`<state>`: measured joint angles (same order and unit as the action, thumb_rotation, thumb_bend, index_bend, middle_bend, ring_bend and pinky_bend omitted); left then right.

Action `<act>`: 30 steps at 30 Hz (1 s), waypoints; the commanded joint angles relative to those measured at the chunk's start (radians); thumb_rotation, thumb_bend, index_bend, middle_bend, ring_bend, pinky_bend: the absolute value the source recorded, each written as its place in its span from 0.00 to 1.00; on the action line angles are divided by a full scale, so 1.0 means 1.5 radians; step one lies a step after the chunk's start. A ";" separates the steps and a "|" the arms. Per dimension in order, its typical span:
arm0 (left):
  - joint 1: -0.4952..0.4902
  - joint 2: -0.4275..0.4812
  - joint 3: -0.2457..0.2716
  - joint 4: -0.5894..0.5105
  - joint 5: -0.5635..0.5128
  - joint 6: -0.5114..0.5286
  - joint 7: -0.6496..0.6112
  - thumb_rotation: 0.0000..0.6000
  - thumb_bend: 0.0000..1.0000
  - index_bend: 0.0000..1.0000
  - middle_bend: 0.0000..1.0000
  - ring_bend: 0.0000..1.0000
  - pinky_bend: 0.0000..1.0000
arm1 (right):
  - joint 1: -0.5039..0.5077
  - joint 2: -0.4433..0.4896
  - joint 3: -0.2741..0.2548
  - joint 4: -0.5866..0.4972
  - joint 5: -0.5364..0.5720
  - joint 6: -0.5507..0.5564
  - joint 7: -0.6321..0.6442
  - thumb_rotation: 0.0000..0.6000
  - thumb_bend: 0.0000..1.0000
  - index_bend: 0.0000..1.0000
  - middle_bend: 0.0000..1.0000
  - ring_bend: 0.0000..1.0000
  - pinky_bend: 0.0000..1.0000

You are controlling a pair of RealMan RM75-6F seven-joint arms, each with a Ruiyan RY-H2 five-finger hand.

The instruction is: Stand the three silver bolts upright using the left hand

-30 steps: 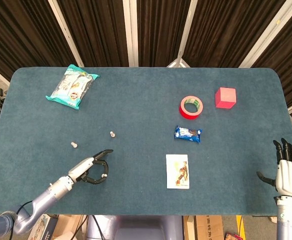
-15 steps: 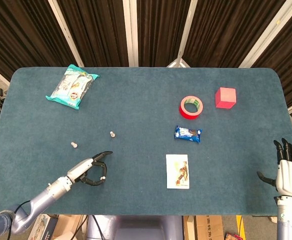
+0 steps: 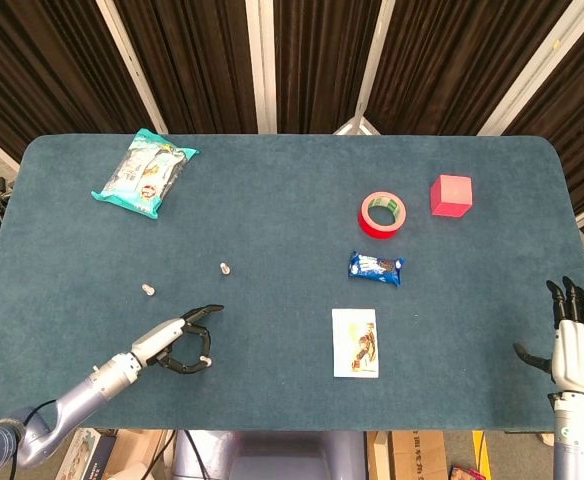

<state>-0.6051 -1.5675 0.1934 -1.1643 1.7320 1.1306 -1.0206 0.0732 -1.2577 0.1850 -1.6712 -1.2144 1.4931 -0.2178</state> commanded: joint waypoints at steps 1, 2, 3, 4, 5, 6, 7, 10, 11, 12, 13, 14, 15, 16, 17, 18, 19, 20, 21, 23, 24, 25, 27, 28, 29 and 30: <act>-0.002 0.003 0.004 -0.001 0.002 -0.003 0.007 1.00 0.42 0.56 0.00 0.00 0.00 | 0.000 0.000 0.000 0.000 0.001 -0.001 -0.002 1.00 0.00 0.14 0.04 0.00 0.00; -0.003 0.004 0.005 -0.001 0.003 -0.005 0.011 1.00 0.42 0.54 0.00 0.00 0.00 | 0.000 0.000 0.000 0.000 0.001 -0.001 -0.002 1.00 0.00 0.14 0.04 0.00 0.00; -0.003 0.005 0.006 -0.002 0.003 -0.006 0.014 1.00 0.41 0.53 0.00 0.00 0.00 | 0.000 0.000 0.000 0.000 0.002 -0.001 -0.002 1.00 0.00 0.14 0.04 0.00 0.00; -0.004 0.006 0.007 -0.003 0.004 -0.007 0.017 1.00 0.40 0.52 0.00 0.00 0.00 | 0.000 0.000 0.001 -0.001 0.002 0.000 -0.003 1.00 0.00 0.15 0.04 0.00 0.00; -0.005 0.008 0.010 -0.004 0.006 -0.008 0.021 1.00 0.39 0.50 0.00 0.00 0.00 | 0.000 0.000 0.001 -0.001 0.002 0.000 -0.003 1.00 0.00 0.15 0.04 0.00 0.00; -0.007 0.010 0.012 -0.005 0.008 -0.011 0.025 1.00 0.39 0.49 0.00 0.00 0.00 | 0.000 0.001 0.001 -0.002 0.002 0.000 -0.002 1.00 0.00 0.15 0.04 0.00 0.00; -0.008 0.012 0.014 -0.006 0.011 -0.013 0.031 1.00 0.38 0.48 0.00 0.00 0.00 | 0.000 0.001 0.001 -0.002 0.002 0.001 -0.002 1.00 0.00 0.15 0.04 0.00 0.00; -0.010 0.015 0.018 -0.010 0.014 -0.014 0.049 1.00 0.36 0.45 0.00 0.00 0.00 | -0.001 0.001 0.001 -0.003 0.004 0.001 -0.004 1.00 0.00 0.15 0.04 0.00 0.00; -0.010 0.017 0.018 -0.013 0.014 -0.013 0.051 1.00 0.36 0.43 0.00 0.00 0.00 | -0.001 0.001 0.002 -0.004 0.004 0.001 -0.004 1.00 0.00 0.15 0.04 0.00 0.00; -0.010 0.018 0.017 -0.017 0.015 -0.009 0.054 1.00 0.36 0.42 0.00 0.00 0.00 | -0.001 0.001 0.002 -0.004 0.004 0.002 -0.004 1.00 0.00 0.15 0.04 0.00 0.00; -0.009 0.019 0.015 -0.020 0.015 -0.003 0.055 1.00 0.35 0.41 0.00 0.00 0.00 | -0.001 0.001 0.002 -0.003 0.004 0.002 -0.005 1.00 0.00 0.15 0.04 0.00 0.00; -0.009 0.021 0.013 -0.024 0.015 0.004 0.055 1.00 0.34 0.39 0.00 0.00 0.00 | -0.001 0.000 0.002 -0.003 0.004 0.002 -0.005 1.00 0.00 0.15 0.04 0.00 0.00; -0.008 0.023 0.010 -0.027 0.015 0.010 0.057 1.00 0.34 0.37 0.00 0.00 0.00 | -0.001 0.000 0.001 -0.004 0.003 0.002 -0.005 1.00 0.00 0.15 0.04 0.00 0.00; -0.007 0.025 0.008 -0.031 0.016 0.017 0.061 1.00 0.34 0.35 0.00 0.00 0.00 | -0.001 0.001 0.001 -0.004 0.003 0.001 -0.005 1.00 0.00 0.15 0.04 0.00 0.00; -0.007 0.029 0.004 -0.035 0.016 0.024 0.066 1.00 0.34 0.32 0.00 0.00 0.00 | -0.001 0.001 0.000 -0.005 0.003 0.001 -0.004 1.00 0.00 0.15 0.04 0.00 0.00; -0.006 0.033 0.002 -0.041 0.016 0.029 0.072 1.00 0.34 0.30 0.00 0.00 0.00 | -0.001 0.001 0.000 -0.005 0.003 0.001 -0.005 1.00 0.00 0.15 0.04 0.00 0.00; -0.006 0.037 0.000 -0.047 0.016 0.034 0.077 1.00 0.34 0.29 0.00 0.00 0.00 | 0.000 0.001 0.000 -0.005 0.003 0.001 -0.004 1.00 0.00 0.15 0.04 0.00 0.00; -0.004 0.041 -0.003 -0.054 0.016 0.042 0.082 1.00 0.34 0.28 0.00 0.00 0.00 | 0.000 0.002 0.000 -0.005 0.002 0.000 -0.004 1.00 0.00 0.15 0.04 0.00 0.00; -0.003 0.045 -0.005 -0.060 0.017 0.049 0.091 1.00 0.34 0.28 0.00 0.00 0.00 | -0.001 0.002 0.000 -0.006 0.002 0.000 -0.004 1.00 0.00 0.15 0.04 0.00 0.00; -0.001 0.050 -0.013 -0.076 0.019 0.067 0.102 1.00 0.33 0.28 0.00 0.00 0.00 | -0.001 0.002 0.000 -0.006 0.002 0.001 -0.005 1.00 0.00 0.15 0.04 0.00 0.00; -0.001 0.053 -0.019 -0.087 0.021 0.076 0.108 1.00 0.32 0.28 0.00 0.00 0.00 | 0.000 0.002 -0.001 -0.007 0.002 0.000 -0.005 1.00 0.00 0.15 0.04 0.00 0.00; -0.003 0.055 -0.023 -0.095 0.023 0.082 0.114 1.00 0.32 0.28 0.00 0.00 0.00 | 0.000 0.002 -0.001 -0.007 0.002 0.000 -0.005 1.00 0.00 0.15 0.04 0.00 0.00; -0.007 0.058 -0.034 -0.119 0.029 0.098 0.118 1.00 0.32 0.28 0.00 0.00 0.00 | -0.001 0.001 -0.001 -0.007 0.001 0.001 -0.007 1.00 0.00 0.15 0.04 0.00 0.00; -0.011 0.063 -0.038 -0.133 0.034 0.102 0.116 1.00 0.32 0.28 0.00 0.00 0.00 | 0.000 0.001 -0.001 -0.007 0.001 0.002 -0.007 1.00 0.00 0.15 0.04 0.00 0.00; -0.016 0.069 -0.044 -0.149 0.040 0.110 0.114 1.00 0.32 0.28 0.00 0.00 0.00 | -0.001 0.000 -0.001 -0.007 0.001 0.002 -0.007 1.00 0.00 0.15 0.04 0.00 0.00; -0.020 0.075 -0.050 -0.165 0.044 0.120 0.112 1.00 0.32 0.29 0.00 0.00 0.00 | -0.001 0.001 -0.001 -0.007 0.000 0.002 -0.007 1.00 0.00 0.15 0.04 0.00 0.00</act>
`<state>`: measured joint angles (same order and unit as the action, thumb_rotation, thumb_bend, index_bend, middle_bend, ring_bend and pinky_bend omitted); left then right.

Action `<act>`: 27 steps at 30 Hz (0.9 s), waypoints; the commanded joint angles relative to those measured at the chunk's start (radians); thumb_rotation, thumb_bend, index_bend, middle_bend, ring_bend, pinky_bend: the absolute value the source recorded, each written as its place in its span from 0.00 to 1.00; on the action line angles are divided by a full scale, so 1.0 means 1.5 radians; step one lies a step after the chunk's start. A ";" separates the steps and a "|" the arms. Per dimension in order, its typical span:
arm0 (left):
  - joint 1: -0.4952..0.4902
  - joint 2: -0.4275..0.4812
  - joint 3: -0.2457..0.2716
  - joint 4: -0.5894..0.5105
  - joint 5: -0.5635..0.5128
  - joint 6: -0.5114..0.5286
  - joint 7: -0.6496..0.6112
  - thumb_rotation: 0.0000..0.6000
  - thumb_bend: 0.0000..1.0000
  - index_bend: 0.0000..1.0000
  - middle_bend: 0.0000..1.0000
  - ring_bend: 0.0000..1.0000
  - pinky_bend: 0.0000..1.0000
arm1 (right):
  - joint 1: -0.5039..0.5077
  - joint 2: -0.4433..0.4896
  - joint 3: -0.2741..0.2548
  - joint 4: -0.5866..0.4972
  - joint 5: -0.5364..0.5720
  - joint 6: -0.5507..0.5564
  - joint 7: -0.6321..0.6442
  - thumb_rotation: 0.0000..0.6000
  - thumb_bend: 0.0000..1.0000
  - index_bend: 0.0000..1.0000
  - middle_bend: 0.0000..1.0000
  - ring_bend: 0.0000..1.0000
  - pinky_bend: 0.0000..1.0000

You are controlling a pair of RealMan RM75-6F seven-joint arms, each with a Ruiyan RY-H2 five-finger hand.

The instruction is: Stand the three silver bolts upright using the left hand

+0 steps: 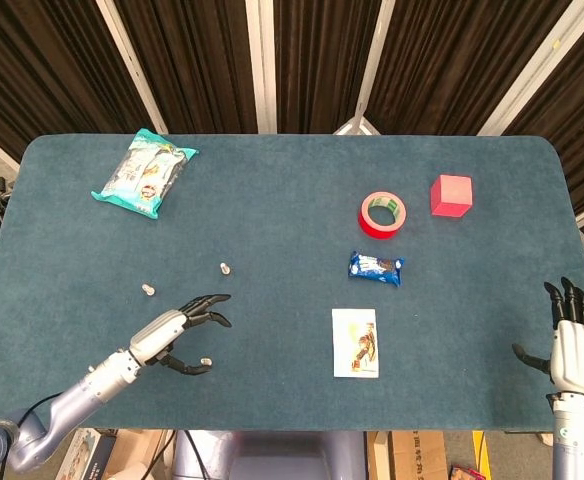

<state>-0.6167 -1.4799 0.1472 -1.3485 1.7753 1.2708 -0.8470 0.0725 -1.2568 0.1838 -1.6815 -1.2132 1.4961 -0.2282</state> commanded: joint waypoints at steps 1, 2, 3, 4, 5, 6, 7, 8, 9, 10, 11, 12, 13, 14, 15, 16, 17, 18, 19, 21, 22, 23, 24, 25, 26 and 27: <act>-0.014 0.025 -0.025 -0.058 0.020 0.037 -0.006 1.00 0.32 0.29 0.00 0.00 0.00 | 0.000 0.000 0.000 0.000 0.000 0.001 0.000 1.00 0.00 0.15 0.04 0.00 0.00; -0.015 0.034 -0.031 -0.074 0.024 0.050 -0.005 1.00 0.32 0.29 0.00 0.00 0.00 | 0.000 0.000 0.000 0.001 0.001 0.000 0.000 1.00 0.00 0.15 0.04 0.00 0.00; -0.013 0.044 -0.042 -0.090 0.027 0.071 0.006 1.00 0.32 0.30 0.00 0.00 0.00 | 0.000 0.000 0.000 0.000 0.002 -0.001 0.001 1.00 0.00 0.15 0.04 0.00 0.00; -0.008 0.055 -0.053 -0.101 0.031 0.093 0.033 1.00 0.32 0.30 0.00 0.00 0.00 | 0.000 0.001 0.000 -0.001 0.003 -0.002 0.002 1.00 0.00 0.15 0.04 0.00 0.00; -0.001 0.068 -0.063 -0.108 0.032 0.111 0.077 1.00 0.32 0.30 0.00 0.00 0.00 | 0.000 0.001 0.000 -0.003 0.002 -0.003 0.003 1.00 0.00 0.15 0.04 0.00 0.00; 0.011 0.080 -0.077 -0.116 0.026 0.131 0.136 1.00 0.33 0.31 0.00 0.00 0.00 | 0.000 0.002 -0.002 -0.003 0.000 -0.004 0.004 1.00 0.00 0.15 0.04 0.00 0.00; 0.029 0.093 -0.096 -0.122 0.017 0.160 0.210 1.00 0.33 0.31 0.00 0.00 0.00 | 0.000 0.003 -0.003 -0.004 -0.003 -0.004 0.004 1.00 0.00 0.15 0.04 0.00 0.00; 0.048 0.106 -0.111 -0.134 0.004 0.184 0.285 1.00 0.34 0.32 0.00 0.00 0.00 | -0.001 0.003 -0.003 -0.004 -0.005 -0.002 0.003 1.00 0.00 0.15 0.04 0.00 0.00; 0.069 0.120 -0.126 -0.149 -0.017 0.205 0.359 1.00 0.35 0.33 0.00 0.00 0.00 | -0.001 0.002 -0.004 -0.004 -0.006 -0.001 0.003 1.00 0.00 0.15 0.04 0.00 0.00; 0.089 0.135 -0.135 -0.173 -0.036 0.222 0.422 1.00 0.36 0.33 0.00 0.00 0.00 | -0.001 0.003 -0.004 -0.005 -0.007 0.000 0.004 1.00 0.00 0.15 0.04 0.00 0.00; 0.106 0.149 -0.138 -0.197 -0.051 0.232 0.474 1.00 0.36 0.34 0.00 0.00 0.00 | -0.002 0.004 -0.005 -0.007 -0.009 0.000 0.004 1.00 0.00 0.15 0.04 0.00 0.00; 0.123 0.166 -0.137 -0.221 -0.068 0.237 0.524 1.00 0.36 0.33 0.00 0.00 0.00 | -0.002 0.004 -0.006 -0.007 -0.012 0.000 0.004 1.00 0.00 0.15 0.04 0.00 0.00; 0.149 0.188 -0.133 -0.252 -0.093 0.246 0.594 1.00 0.36 0.33 0.00 0.00 0.00 | -0.001 0.005 -0.008 -0.007 -0.015 0.001 0.003 1.00 0.00 0.15 0.04 0.00 0.00; 0.160 0.197 -0.130 -0.266 -0.100 0.251 0.623 1.00 0.36 0.33 0.00 0.00 0.00 | -0.001 0.005 -0.008 -0.007 -0.017 0.001 0.003 1.00 0.00 0.15 0.04 0.00 0.00; 0.174 0.205 -0.125 -0.277 -0.109 0.257 0.653 1.00 0.36 0.32 0.00 0.00 0.00 | -0.001 0.006 -0.010 -0.008 -0.020 0.000 0.003 1.00 0.00 0.15 0.04 0.00 0.00; 0.190 0.214 -0.117 -0.287 -0.121 0.262 0.683 1.00 0.36 0.32 0.00 0.00 0.00 | -0.001 0.008 -0.011 -0.009 -0.024 0.000 0.005 1.00 0.00 0.15 0.04 0.00 0.00; 0.217 0.225 -0.104 -0.304 -0.141 0.274 0.720 1.00 0.36 0.32 0.00 0.00 0.00 | -0.001 0.011 -0.014 -0.010 -0.032 0.001 0.007 1.00 0.00 0.15 0.04 0.00 0.00; 0.230 0.229 -0.098 -0.313 -0.148 0.283 0.733 1.00 0.36 0.32 0.00 0.00 0.00 | -0.002 0.015 -0.017 -0.010 -0.038 0.001 0.009 1.00 0.00 0.15 0.04 0.00 0.00; 0.249 0.231 -0.091 -0.321 -0.156 0.295 0.742 1.00 0.36 0.32 0.00 0.00 0.00 | -0.002 0.019 -0.020 -0.010 -0.045 0.001 0.011 1.00 0.00 0.15 0.04 0.00 0.00; 0.284 0.234 -0.075 -0.321 -0.170 0.314 0.740 1.00 0.36 0.30 0.00 0.00 0.00 | -0.002 0.030 -0.025 -0.008 -0.062 0.001 0.015 1.00 0.00 0.15 0.04 0.00 0.00; 0.296 0.235 -0.071 -0.319 -0.176 0.318 0.734 1.00 0.36 0.29 0.00 0.00 0.00 | -0.002 0.033 -0.027 -0.008 -0.069 0.001 0.018 1.00 0.00 0.15 0.04 0.00 0.00; 0.307 0.237 -0.066 -0.319 -0.186 0.318 0.729 1.00 0.36 0.27 0.00 0.00 0.00 | -0.002 0.037 -0.030 -0.007 -0.076 0.000 0.021 1.00 0.00 0.15 0.04 0.00 0.00; 0.316 0.240 -0.062 -0.318 -0.196 0.316 0.726 1.00 0.36 0.26 0.00 0.00 0.00 | -0.002 0.042 -0.033 -0.007 -0.082 -0.001 0.025 1.00 0.00 0.15 0.04 0.00 0.00; 0.323 0.243 -0.060 -0.318 -0.204 0.313 0.722 1.00 0.36 0.25 0.00 0.00 0.00 | -0.001 0.046 -0.035 -0.006 -0.088 -0.003 0.029 1.00 0.00 0.15 0.04 0.00 0.00; 0.329 0.246 -0.059 -0.320 -0.213 0.309 0.718 1.00 0.36 0.25 0.00 0.00 0.00 | 0.000 0.049 -0.038 -0.005 -0.094 -0.005 0.034 1.00 0.00 0.15 0.04 0.00 0.00; 0.334 0.249 -0.058 -0.322 -0.221 0.305 0.717 1.00 0.36 0.24 0.00 0.00 0.00 | 0.001 0.053 -0.040 -0.003 -0.101 -0.007 0.039 1.00 0.00 0.15 0.04 0.00 0.00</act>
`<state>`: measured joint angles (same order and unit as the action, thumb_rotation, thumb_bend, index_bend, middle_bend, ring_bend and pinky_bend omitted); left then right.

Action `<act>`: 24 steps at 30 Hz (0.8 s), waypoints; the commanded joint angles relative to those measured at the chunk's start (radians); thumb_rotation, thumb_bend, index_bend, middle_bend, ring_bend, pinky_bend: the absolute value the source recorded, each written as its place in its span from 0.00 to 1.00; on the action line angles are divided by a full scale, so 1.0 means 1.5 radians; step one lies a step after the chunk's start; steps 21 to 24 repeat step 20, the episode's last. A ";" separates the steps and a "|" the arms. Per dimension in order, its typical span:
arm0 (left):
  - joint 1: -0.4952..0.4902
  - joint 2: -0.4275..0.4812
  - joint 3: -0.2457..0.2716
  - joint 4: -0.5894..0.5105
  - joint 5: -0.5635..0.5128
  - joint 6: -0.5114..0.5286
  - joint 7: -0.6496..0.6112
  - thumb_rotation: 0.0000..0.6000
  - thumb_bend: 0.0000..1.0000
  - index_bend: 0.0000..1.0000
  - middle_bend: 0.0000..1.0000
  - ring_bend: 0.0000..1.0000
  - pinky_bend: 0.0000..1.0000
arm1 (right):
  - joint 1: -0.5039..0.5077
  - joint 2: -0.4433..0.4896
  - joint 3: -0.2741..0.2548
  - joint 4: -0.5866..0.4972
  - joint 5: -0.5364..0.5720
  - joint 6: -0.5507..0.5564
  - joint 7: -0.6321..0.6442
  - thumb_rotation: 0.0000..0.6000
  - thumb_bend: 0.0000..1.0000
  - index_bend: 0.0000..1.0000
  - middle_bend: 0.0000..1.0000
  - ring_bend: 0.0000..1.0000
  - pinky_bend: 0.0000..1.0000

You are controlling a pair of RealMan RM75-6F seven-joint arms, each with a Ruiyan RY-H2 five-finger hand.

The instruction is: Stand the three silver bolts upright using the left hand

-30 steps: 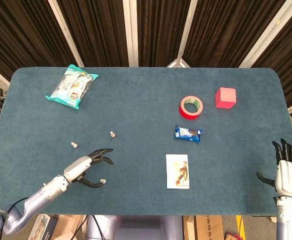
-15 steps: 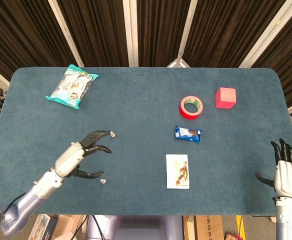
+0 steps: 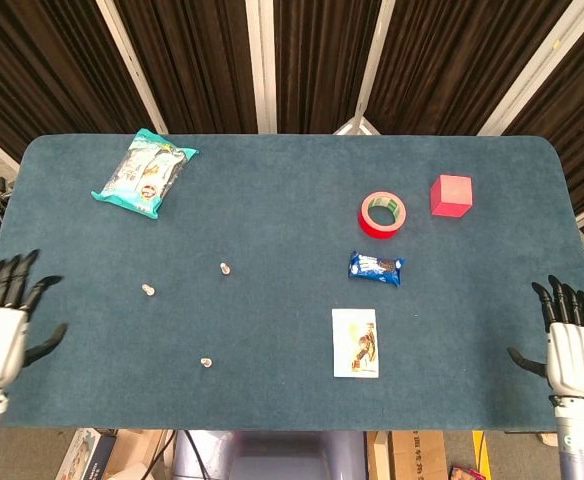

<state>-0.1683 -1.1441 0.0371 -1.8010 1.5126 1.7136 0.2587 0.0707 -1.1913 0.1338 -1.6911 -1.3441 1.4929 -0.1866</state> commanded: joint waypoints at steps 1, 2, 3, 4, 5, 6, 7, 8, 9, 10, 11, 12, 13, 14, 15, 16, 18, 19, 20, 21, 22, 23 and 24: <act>0.039 0.028 0.016 -0.023 -0.054 0.005 -0.019 1.00 0.36 0.24 0.00 0.00 0.00 | 0.003 0.013 -0.010 0.006 -0.020 -0.007 0.016 1.00 0.00 0.15 0.04 0.00 0.00; 0.043 0.031 0.014 -0.026 -0.061 0.000 -0.015 1.00 0.36 0.24 0.00 0.00 0.00 | 0.004 0.017 -0.013 0.010 -0.028 -0.010 0.021 1.00 0.00 0.15 0.04 0.00 0.00; 0.045 0.032 0.012 -0.028 -0.066 -0.002 -0.010 1.00 0.36 0.24 0.00 0.00 0.00 | 0.006 0.020 -0.015 0.014 -0.035 -0.013 0.024 1.00 0.00 0.15 0.04 0.00 0.00; 0.047 0.031 0.011 -0.030 -0.069 -0.004 -0.006 1.00 0.36 0.24 0.00 0.00 0.00 | 0.008 0.024 -0.019 0.018 -0.044 -0.017 0.028 1.00 0.00 0.14 0.04 0.00 0.00; 0.049 0.031 0.010 -0.030 -0.070 -0.008 -0.005 1.00 0.36 0.24 0.00 0.00 0.00 | 0.010 0.026 -0.022 0.022 -0.052 -0.018 0.033 1.00 0.00 0.14 0.04 0.00 0.00; 0.050 0.029 0.009 -0.029 -0.068 -0.011 -0.010 1.00 0.36 0.24 0.00 0.00 0.00 | 0.011 0.029 -0.024 0.026 -0.059 -0.020 0.039 1.00 0.00 0.14 0.04 0.00 0.00; 0.051 0.027 0.007 -0.025 -0.070 -0.015 -0.015 1.00 0.36 0.24 0.00 0.00 0.00 | 0.012 0.031 -0.026 0.030 -0.067 -0.020 0.046 1.00 0.00 0.14 0.04 0.00 0.00; 0.053 0.026 0.006 -0.021 -0.073 -0.018 -0.017 1.00 0.36 0.24 0.00 0.00 0.00 | 0.013 0.033 -0.028 0.034 -0.073 -0.021 0.053 1.00 0.00 0.14 0.04 0.00 0.00; 0.054 0.024 0.002 -0.017 -0.078 -0.022 -0.017 1.00 0.36 0.24 0.00 0.00 0.00 | 0.014 0.035 -0.030 0.040 -0.082 -0.018 0.056 1.00 0.00 0.14 0.04 0.00 0.00; 0.055 0.021 -0.003 -0.015 -0.081 -0.022 -0.016 1.00 0.36 0.24 0.00 0.00 0.00 | 0.014 0.035 -0.030 0.044 -0.087 -0.016 0.058 1.00 0.00 0.14 0.04 0.00 0.00; 0.056 0.018 -0.008 -0.011 -0.083 -0.020 -0.011 1.00 0.36 0.24 0.00 0.00 0.00 | 0.014 0.035 -0.031 0.047 -0.091 -0.013 0.060 1.00 0.00 0.14 0.04 0.00 0.00; 0.058 0.015 -0.012 -0.008 -0.083 -0.016 -0.003 1.00 0.36 0.24 0.00 0.00 0.00 | 0.014 0.035 -0.031 0.050 -0.095 -0.010 0.065 1.00 0.00 0.14 0.04 0.00 0.00; 0.060 0.012 -0.015 -0.006 -0.083 -0.014 0.001 1.00 0.36 0.24 0.00 0.00 0.00 | 0.014 0.035 -0.031 0.051 -0.098 -0.007 0.070 1.00 0.00 0.14 0.04 0.00 0.00; 0.061 0.010 -0.016 -0.006 -0.083 -0.016 0.000 1.00 0.36 0.24 0.00 0.00 0.00 | 0.013 0.035 -0.031 0.052 -0.099 -0.006 0.073 1.00 0.00 0.14 0.04 0.00 0.00; 0.061 0.009 -0.016 -0.006 -0.081 -0.021 -0.005 1.00 0.36 0.24 0.00 0.00 0.00 | 0.013 0.036 -0.032 0.052 -0.100 -0.006 0.074 1.00 0.00 0.14 0.04 0.00 0.00; 0.061 0.010 -0.017 -0.005 -0.078 -0.027 -0.013 1.00 0.36 0.24 0.00 0.00 0.00 | 0.013 0.036 -0.032 0.052 -0.100 -0.007 0.076 1.00 0.00 0.14 0.04 0.00 0.00; 0.061 0.009 -0.019 0.004 -0.069 -0.029 -0.018 1.00 0.36 0.24 0.00 0.00 0.00 | 0.013 0.037 -0.033 0.049 -0.101 -0.007 0.080 1.00 0.00 0.14 0.04 0.00 0.00; 0.061 0.007 -0.021 0.009 -0.065 -0.029 -0.020 1.00 0.36 0.24 0.00 0.00 0.00 | 0.014 0.036 -0.034 0.048 -0.102 -0.008 0.082 1.00 0.00 0.14 0.04 0.00 0.00; 0.060 0.005 -0.023 0.015 -0.059 -0.029 -0.022 1.00 0.36 0.24 0.00 0.00 0.00 | 0.014 0.036 -0.034 0.048 -0.103 -0.008 0.083 1.00 0.00 0.14 0.04 0.00 0.00; 0.060 0.005 -0.023 0.015 -0.059 -0.029 -0.022 1.00 0.36 0.24 0.00 0.00 0.00 | 0.014 0.036 -0.034 0.048 -0.103 -0.008 0.083 1.00 0.00 0.14 0.04 0.00 0.00; 0.060 0.005 -0.023 0.015 -0.059 -0.029 -0.022 1.00 0.36 0.24 0.00 0.00 0.00 | 0.014 0.036 -0.034 0.048 -0.103 -0.008 0.083 1.00 0.00 0.14 0.04 0.00 0.00; 0.060 0.005 -0.023 0.015 -0.059 -0.029 -0.022 1.00 0.36 0.24 0.00 0.00 0.00 | 0.014 0.036 -0.034 0.048 -0.103 -0.008 0.083 1.00 0.00 0.14 0.04 0.00 0.00; 0.060 0.005 -0.023 0.015 -0.059 -0.029 -0.022 1.00 0.36 0.24 0.00 0.00 0.00 | 0.014 0.036 -0.034 0.048 -0.103 -0.008 0.083 1.00 0.00 0.14 0.04 0.00 0.00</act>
